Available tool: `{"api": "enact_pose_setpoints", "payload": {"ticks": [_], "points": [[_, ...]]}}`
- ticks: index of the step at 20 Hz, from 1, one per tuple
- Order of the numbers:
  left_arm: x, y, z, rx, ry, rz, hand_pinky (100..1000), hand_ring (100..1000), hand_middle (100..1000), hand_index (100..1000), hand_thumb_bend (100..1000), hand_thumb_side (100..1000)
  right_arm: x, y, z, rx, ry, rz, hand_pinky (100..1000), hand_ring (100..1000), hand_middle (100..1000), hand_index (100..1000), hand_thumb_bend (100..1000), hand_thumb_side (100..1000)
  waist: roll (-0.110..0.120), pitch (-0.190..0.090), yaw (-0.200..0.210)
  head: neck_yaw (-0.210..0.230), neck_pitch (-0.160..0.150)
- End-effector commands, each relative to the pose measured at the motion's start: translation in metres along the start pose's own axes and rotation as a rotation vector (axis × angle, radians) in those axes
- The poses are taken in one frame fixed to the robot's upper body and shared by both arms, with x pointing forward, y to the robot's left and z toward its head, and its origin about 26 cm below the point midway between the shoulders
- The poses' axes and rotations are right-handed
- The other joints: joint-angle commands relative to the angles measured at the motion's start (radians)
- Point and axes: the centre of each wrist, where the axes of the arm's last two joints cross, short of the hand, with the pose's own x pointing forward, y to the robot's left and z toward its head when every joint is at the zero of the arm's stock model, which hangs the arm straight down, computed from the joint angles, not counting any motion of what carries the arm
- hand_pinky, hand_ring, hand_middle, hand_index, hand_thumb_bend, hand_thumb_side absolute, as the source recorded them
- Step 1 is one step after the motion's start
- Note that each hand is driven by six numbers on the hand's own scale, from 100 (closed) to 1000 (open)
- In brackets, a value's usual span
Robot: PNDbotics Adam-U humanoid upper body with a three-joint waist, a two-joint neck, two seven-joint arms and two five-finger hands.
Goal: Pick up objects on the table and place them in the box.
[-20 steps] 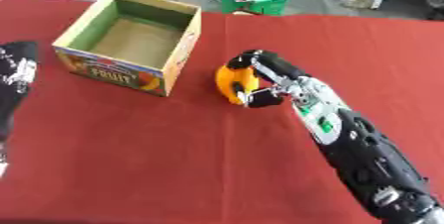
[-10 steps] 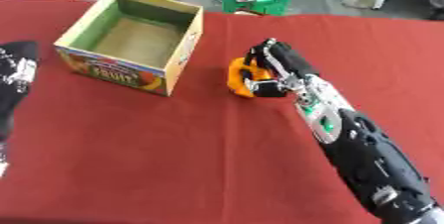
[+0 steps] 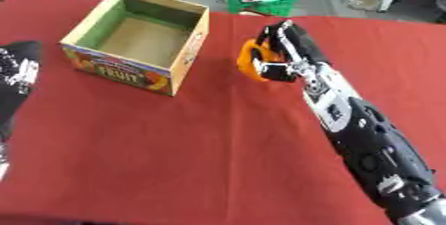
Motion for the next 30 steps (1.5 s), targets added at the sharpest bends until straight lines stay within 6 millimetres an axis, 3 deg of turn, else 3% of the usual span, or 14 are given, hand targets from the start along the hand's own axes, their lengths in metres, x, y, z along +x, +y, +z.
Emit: {"api": "enact_pose_setpoints", "payload": {"ticks": [1, 7, 12, 24, 28, 29, 30], "points": [[0.011, -0.004, -0.005, -0.027, -0.04, 0.013, 876, 920, 732, 726, 238, 465, 0.006, -0.037, -0.014, -0.091, -0.029, 0.017, 206, 358, 149, 171, 100, 100, 0.0, -0.016, 0.009, -0.008, -0.011], [0.016, -0.019, -0.009, -0.094, -0.059, 0.036, 876, 920, 732, 726, 237, 465, 0.016, -0.066, -0.032, -0.172, -0.046, 0.02, 205, 356, 149, 171, 100, 100, -0.014, -0.01, 0.071, -0.04, -0.027], [0.026, -0.031, -0.014, -0.146, -0.097, 0.067, 875, 917, 731, 726, 236, 462, 0.016, -0.072, -0.04, -0.195, -0.034, 0.018, 204, 356, 149, 171, 100, 100, -0.019, -0.007, 0.136, -0.099, -0.038], [0.047, -0.056, -0.022, -0.237, -0.165, 0.133, 873, 913, 728, 725, 240, 457, 0.018, -0.053, -0.053, -0.173, -0.022, 0.018, 240, 388, 168, 187, 100, 100, -0.026, 0.003, 0.265, -0.227, -0.067], [0.051, -0.059, -0.024, -0.25, -0.179, 0.145, 873, 913, 727, 725, 242, 456, 0.023, -0.039, -0.057, -0.151, -0.03, 0.016, 330, 439, 207, 225, 100, 100, -0.029, 0.009, 0.287, -0.255, -0.076], [0.051, -0.059, -0.024, -0.252, -0.18, 0.146, 873, 913, 727, 725, 242, 457, 0.024, -0.036, -0.058, -0.141, -0.04, 0.016, 387, 483, 267, 291, 100, 100, -0.029, 0.011, 0.29, -0.259, -0.077], [0.052, -0.06, -0.024, -0.253, -0.18, 0.147, 873, 913, 727, 725, 242, 457, 0.026, -0.033, -0.058, -0.132, -0.05, 0.016, 387, 483, 267, 291, 100, 100, -0.029, 0.012, 0.292, -0.262, -0.078]]}}
